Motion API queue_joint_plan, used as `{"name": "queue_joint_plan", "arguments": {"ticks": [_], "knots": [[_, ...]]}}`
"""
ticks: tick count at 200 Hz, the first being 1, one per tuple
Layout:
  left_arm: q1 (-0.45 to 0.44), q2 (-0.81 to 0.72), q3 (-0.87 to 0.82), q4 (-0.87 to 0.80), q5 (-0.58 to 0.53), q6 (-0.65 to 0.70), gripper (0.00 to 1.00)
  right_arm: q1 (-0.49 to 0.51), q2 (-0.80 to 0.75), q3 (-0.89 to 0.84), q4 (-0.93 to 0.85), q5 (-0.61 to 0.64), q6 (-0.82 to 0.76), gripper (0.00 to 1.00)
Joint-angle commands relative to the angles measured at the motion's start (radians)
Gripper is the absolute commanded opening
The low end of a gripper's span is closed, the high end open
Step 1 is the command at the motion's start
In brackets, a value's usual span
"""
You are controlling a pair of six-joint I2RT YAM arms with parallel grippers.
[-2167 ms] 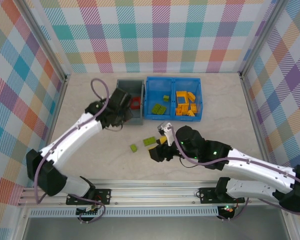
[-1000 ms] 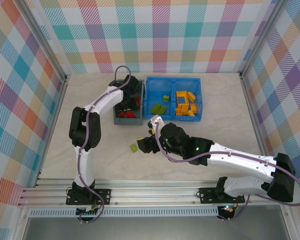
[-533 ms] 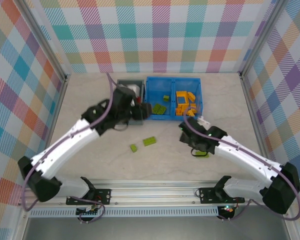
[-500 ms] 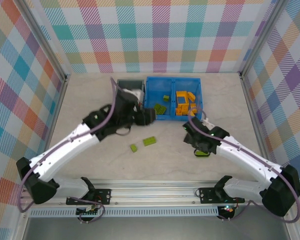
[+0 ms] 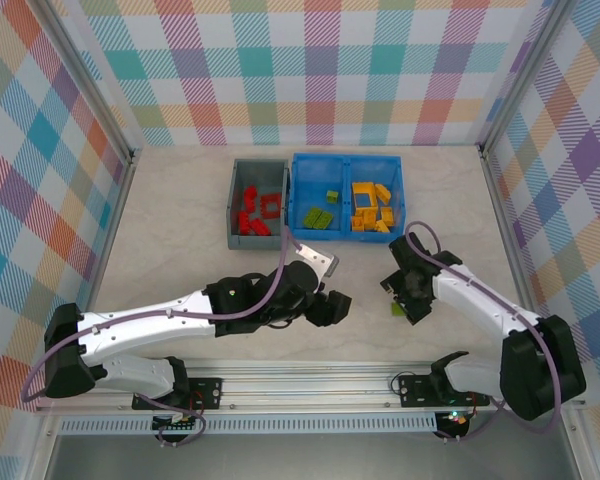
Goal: Sort the legos into containers by color
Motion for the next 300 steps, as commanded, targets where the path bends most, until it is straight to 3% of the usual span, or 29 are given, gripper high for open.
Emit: {"name": "queue_joint_plan", "arguments": {"ticks": [1,107,201,228,262,278,300], "knots": [[-0.015,-0.010,-0.014,0.037,-0.039,0.011,0.69,-0.020,0.017,-0.022,0.020,-0.034,0.088,0.72],[-0.027,-0.010,0.007,0.040,-0.032,0.012,0.69,-0.112,0.119,-0.091,0.151,-0.079,0.089,0.62],[-0.031,-0.027,0.014,0.025,-0.078,0.013,0.69,-0.097,0.063,-0.145,0.173,-0.071,0.096,0.37],[-0.031,-0.063,0.036,-0.058,-0.200,-0.024,0.69,0.007,-0.011,-0.097,0.096,-0.019,0.085,0.34],[-0.032,-0.142,0.103,-0.247,-0.455,-0.119,0.69,0.323,-0.050,0.074,-0.016,0.188,0.074,0.33],[-0.031,-0.155,0.159,-0.350,-0.562,-0.166,0.69,0.405,0.020,0.203,-0.019,0.256,-0.023,0.33],[-0.028,-0.150,0.226,-0.452,-0.668,-0.208,0.69,0.416,0.168,0.378,0.084,0.244,-0.250,0.36]]}}
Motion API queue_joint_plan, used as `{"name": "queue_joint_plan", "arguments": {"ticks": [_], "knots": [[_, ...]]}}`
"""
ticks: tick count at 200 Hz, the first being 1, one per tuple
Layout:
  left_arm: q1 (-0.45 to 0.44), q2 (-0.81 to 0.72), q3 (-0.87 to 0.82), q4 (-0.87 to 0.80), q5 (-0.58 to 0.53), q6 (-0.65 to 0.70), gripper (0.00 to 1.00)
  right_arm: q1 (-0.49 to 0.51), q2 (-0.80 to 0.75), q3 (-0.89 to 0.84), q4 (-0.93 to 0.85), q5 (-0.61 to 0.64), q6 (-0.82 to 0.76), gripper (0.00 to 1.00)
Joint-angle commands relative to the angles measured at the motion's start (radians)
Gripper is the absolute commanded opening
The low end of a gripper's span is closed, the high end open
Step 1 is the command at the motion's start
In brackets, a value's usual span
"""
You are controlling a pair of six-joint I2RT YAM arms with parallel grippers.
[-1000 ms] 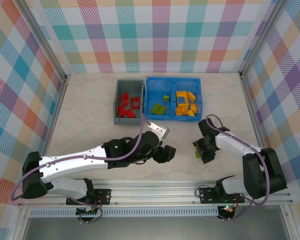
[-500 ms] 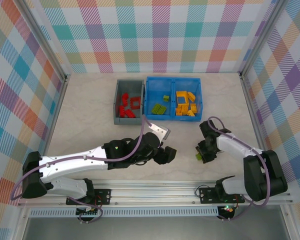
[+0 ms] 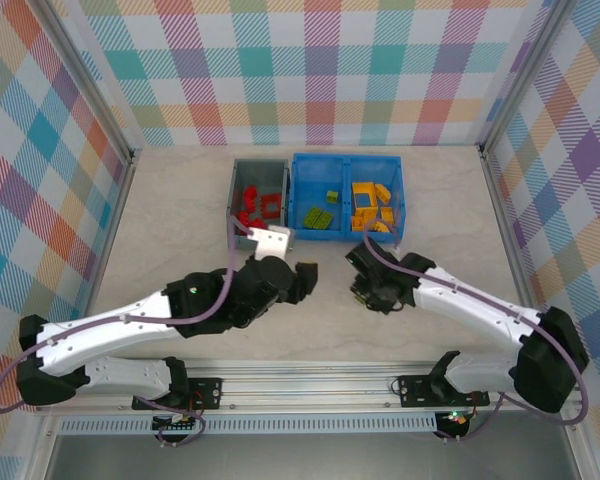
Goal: Sort the legos into containers by color
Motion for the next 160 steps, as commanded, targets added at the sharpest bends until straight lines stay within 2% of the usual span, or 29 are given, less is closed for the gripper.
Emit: {"name": "queue_joint_plan", "arguments": {"ticks": [1,16,30,76,87,101,115,160], "knots": [[-0.004,-0.012,0.079,-0.168,-0.212,-0.078,0.69,0.011,0.135,0.161,0.066,0.080,-0.243,0.36],[0.009,0.001,0.100,-0.163,-0.222,-0.055,0.70,-0.001,0.251,0.294,0.094,0.069,-0.358,0.36],[0.035,0.026,0.121,-0.159,-0.209,-0.041,0.70,-0.041,0.365,0.422,0.126,0.008,-0.459,0.36],[0.149,0.136,0.201,-0.129,-0.123,0.002,0.70,-0.198,0.696,0.800,0.120,-0.169,-0.600,0.34],[0.204,0.162,0.202,-0.099,-0.060,0.014,0.71,-0.225,0.773,0.886,0.110,-0.213,-0.624,0.34],[0.315,0.192,0.173,-0.052,0.097,-0.012,0.71,-0.245,0.874,1.006,0.070,-0.236,-0.657,0.34],[0.388,0.212,0.141,-0.006,0.193,-0.042,0.71,-0.257,0.974,1.137,0.014,-0.245,-0.699,0.33],[0.409,0.255,0.143,0.049,0.250,-0.019,0.71,-0.291,1.190,1.408,-0.098,-0.243,-0.715,0.36]]}}
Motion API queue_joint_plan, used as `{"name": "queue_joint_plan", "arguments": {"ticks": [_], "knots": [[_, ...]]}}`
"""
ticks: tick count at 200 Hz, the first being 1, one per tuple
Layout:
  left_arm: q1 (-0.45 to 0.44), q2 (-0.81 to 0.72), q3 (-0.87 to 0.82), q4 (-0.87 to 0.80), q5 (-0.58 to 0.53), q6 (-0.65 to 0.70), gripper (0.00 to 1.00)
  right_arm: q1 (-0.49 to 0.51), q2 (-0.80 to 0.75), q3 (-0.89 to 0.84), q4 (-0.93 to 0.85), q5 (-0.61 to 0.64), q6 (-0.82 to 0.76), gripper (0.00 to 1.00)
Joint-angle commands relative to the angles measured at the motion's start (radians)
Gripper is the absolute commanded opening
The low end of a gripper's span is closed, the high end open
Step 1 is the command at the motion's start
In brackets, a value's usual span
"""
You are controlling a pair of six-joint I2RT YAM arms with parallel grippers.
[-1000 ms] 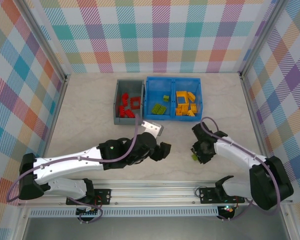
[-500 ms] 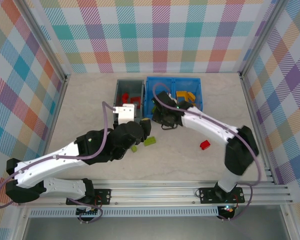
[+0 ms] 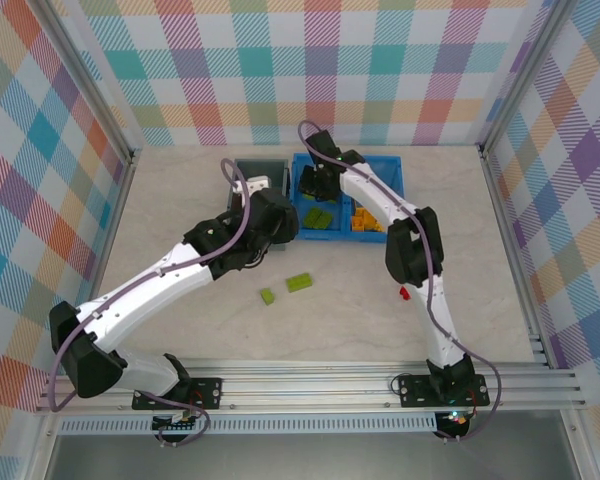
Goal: Sort the legos into containers by color
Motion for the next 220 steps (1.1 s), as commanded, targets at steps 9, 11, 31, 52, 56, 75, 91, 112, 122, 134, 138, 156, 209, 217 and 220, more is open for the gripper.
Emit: {"name": "queue_joint_plan", "arguments": {"ticks": [9,11,31,52,56,75,91,112,122,134,138,156,209,217,220], "knots": [[-0.004,0.008,-0.002,0.060,0.084,0.004,0.71,-0.014,0.098,0.145,-0.121,-0.034,-0.035,0.36],[-0.003,0.008,-0.003,0.062,0.085,0.004,0.71,-0.015,0.106,0.155,-0.124,-0.034,-0.034,0.37],[-0.002,0.002,-0.017,0.064,0.090,0.002,0.70,-0.021,0.158,0.215,-0.149,-0.040,-0.025,0.41],[-0.003,-0.012,-0.034,0.074,0.105,-0.003,0.70,-0.025,0.184,0.240,-0.149,-0.057,-0.021,0.48],[-0.004,-0.013,-0.036,0.073,0.107,-0.005,0.70,-0.027,0.185,0.243,-0.148,-0.060,-0.022,0.50],[-0.006,-0.024,-0.044,0.069,0.114,-0.008,0.70,-0.027,0.160,0.241,-0.159,-0.060,-0.030,0.56],[-0.010,-0.031,-0.057,0.073,0.125,-0.007,0.70,-0.024,0.097,0.197,-0.150,-0.051,-0.033,0.56],[-0.020,-0.028,-0.074,0.086,0.146,-0.008,0.69,-0.015,-0.042,0.062,-0.081,-0.026,-0.041,0.54],[-0.030,-0.023,-0.080,0.098,0.162,-0.006,0.68,-0.009,-0.121,-0.004,-0.051,-0.009,-0.047,0.54],[-0.045,-0.013,-0.084,0.116,0.183,0.005,0.67,-0.003,-0.222,-0.081,-0.027,0.018,-0.052,0.53],[-0.051,-0.008,-0.083,0.126,0.197,0.012,0.67,-0.001,-0.258,-0.112,-0.018,0.030,-0.053,0.53],[-0.086,0.040,-0.054,0.147,0.257,0.070,0.68,-0.001,-0.432,-0.268,0.013,0.073,-0.057,0.54],[-0.221,0.324,0.116,0.214,0.404,0.303,0.70,-0.026,-1.004,-0.719,-0.157,0.246,-0.001,0.62],[-0.243,0.374,0.142,0.229,0.396,0.321,0.71,-0.033,-1.097,-0.773,-0.193,0.261,0.009,0.64],[-0.252,0.393,0.150,0.235,0.391,0.327,0.71,-0.037,-1.127,-0.792,-0.207,0.267,0.010,0.65]]}}
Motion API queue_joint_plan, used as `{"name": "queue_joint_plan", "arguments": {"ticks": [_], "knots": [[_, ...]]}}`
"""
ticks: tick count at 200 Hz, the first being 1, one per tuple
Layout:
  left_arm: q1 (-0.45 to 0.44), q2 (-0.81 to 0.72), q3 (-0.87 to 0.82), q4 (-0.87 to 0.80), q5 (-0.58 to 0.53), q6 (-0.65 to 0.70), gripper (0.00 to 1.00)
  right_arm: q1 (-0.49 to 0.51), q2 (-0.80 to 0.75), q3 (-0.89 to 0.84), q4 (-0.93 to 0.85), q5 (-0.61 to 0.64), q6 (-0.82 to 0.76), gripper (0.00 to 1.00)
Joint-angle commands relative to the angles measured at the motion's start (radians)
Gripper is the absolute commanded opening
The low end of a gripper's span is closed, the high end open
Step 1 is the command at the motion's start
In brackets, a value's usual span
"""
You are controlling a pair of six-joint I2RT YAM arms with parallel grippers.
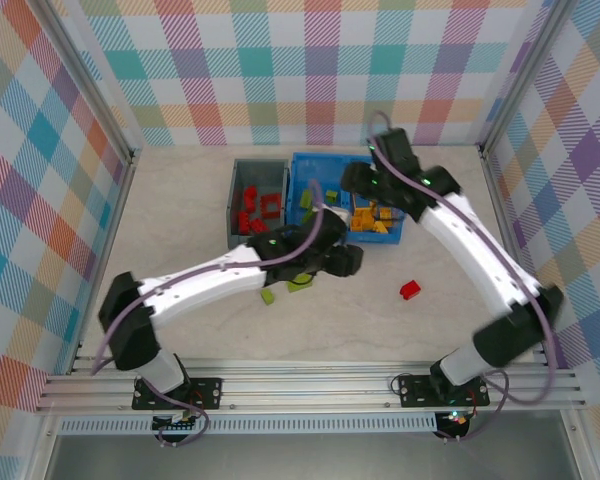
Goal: Sort the legos into containers by color
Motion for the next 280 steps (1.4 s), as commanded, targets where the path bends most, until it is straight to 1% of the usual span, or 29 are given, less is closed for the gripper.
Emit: {"name": "queue_joint_plan", "arguments": {"ticks": [1,17,31,52,77,81,83,85,90,107,123,154,180,200,215,231,261,280], "knots": [[-0.062,0.116,0.076,0.063,0.049,0.130,0.71,-0.020,-0.195,-0.151,-0.157,0.097,0.036,0.65],[-0.099,0.215,0.131,0.090,0.033,0.160,0.72,-0.021,-0.357,-0.211,-0.229,0.115,0.025,0.71],[-0.125,0.307,0.200,0.090,0.026,0.175,0.72,-0.023,-0.471,-0.240,-0.295,0.098,0.026,0.76],[-0.158,0.441,0.325,0.064,0.002,0.201,0.73,-0.023,-0.599,-0.249,-0.412,0.077,0.054,0.79],[-0.172,0.596,0.485,0.019,-0.005,0.215,0.74,-0.022,-0.730,-0.236,-0.489,0.063,0.066,0.81],[-0.173,0.620,0.510,0.012,-0.010,0.214,0.75,-0.023,-0.742,-0.232,-0.499,0.063,0.064,0.81],[-0.173,0.633,0.521,0.007,-0.014,0.213,0.81,-0.023,-0.748,-0.230,-0.503,0.063,0.063,0.81],[-0.173,0.642,0.535,0.003,-0.018,0.213,0.85,-0.023,-0.752,-0.227,-0.510,0.064,0.062,0.81],[-0.174,0.669,0.564,-0.009,-0.025,0.211,0.88,-0.023,-0.759,-0.221,-0.525,0.066,0.063,0.81],[-0.173,0.743,0.661,-0.052,-0.057,0.216,0.89,-0.023,-0.764,-0.202,-0.564,0.069,0.058,0.81],[-0.173,0.791,0.734,-0.082,-0.095,0.229,0.89,-0.023,-0.771,-0.205,-0.566,0.064,0.056,0.80],[-0.170,0.868,0.834,-0.130,-0.111,0.243,0.88,-0.023,-0.773,-0.231,-0.538,0.038,0.063,0.79],[-0.164,0.902,0.848,-0.137,-0.085,0.232,0.83,-0.023,-0.773,-0.231,-0.530,0.026,0.069,0.79],[-0.163,0.919,0.848,-0.146,-0.073,0.233,0.69,-0.022,-0.777,-0.227,-0.537,0.036,0.066,0.79],[-0.163,0.927,0.846,-0.155,-0.081,0.230,0.64,-0.023,-0.781,-0.229,-0.537,0.039,0.068,0.79],[-0.164,0.931,0.845,-0.156,-0.079,0.230,0.56,-0.023,-0.784,-0.236,-0.528,0.036,0.069,0.79],[-0.163,0.920,0.834,-0.143,-0.094,0.227,0.37,-0.023,-0.781,-0.247,-0.512,0.029,0.071,0.78],[-0.166,0.858,0.776,-0.105,-0.117,0.213,0.34,-0.022,-0.776,-0.252,-0.502,0.023,0.058,0.78]]}}
